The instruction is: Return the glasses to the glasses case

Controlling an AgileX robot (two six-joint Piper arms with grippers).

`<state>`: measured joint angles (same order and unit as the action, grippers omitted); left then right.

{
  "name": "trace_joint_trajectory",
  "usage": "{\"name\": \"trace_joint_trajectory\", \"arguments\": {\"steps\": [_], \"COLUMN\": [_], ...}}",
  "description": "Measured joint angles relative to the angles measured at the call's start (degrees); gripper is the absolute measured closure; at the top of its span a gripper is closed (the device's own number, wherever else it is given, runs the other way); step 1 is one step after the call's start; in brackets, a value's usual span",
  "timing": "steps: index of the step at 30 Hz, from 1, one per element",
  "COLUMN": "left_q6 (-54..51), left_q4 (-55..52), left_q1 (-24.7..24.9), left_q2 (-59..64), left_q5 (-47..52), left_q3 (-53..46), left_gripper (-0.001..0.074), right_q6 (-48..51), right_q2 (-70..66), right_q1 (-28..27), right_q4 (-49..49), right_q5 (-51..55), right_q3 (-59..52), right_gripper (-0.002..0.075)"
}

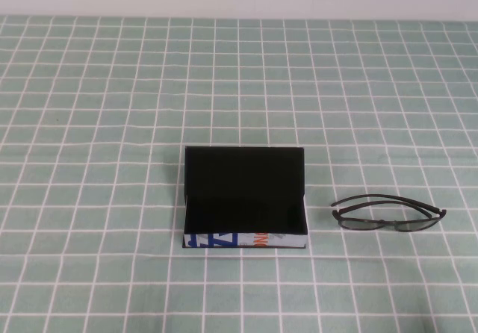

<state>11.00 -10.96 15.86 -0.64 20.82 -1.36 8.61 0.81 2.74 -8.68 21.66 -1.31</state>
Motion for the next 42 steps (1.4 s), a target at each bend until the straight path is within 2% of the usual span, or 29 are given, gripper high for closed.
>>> {"name": "trace_joint_trajectory", "arguments": {"steps": [31, 36, 42], "left_q6": [0.00, 0.00, 0.00], "left_q4": [0.00, 0.00, 0.00], "left_q1": [0.00, 0.00, 0.00], "left_q2": [0.00, 0.00, 0.00], "left_q5": [0.00, 0.00, 0.00], "left_q3": [0.00, 0.00, 0.00], "left_gripper": [0.0737, 0.0737, 0.0737], "right_q6": [0.00, 0.00, 0.00], "right_q2": [0.00, 0.00, 0.00], "right_q1": [0.00, 0.00, 0.00], "right_q4": [0.00, -0.78, -2.85], "right_q5": [0.00, -3.23, -12.45], "right_q3": [0.00, -0.22, -0.22], "right_gripper": [0.0737, 0.0737, 0.0737]}}
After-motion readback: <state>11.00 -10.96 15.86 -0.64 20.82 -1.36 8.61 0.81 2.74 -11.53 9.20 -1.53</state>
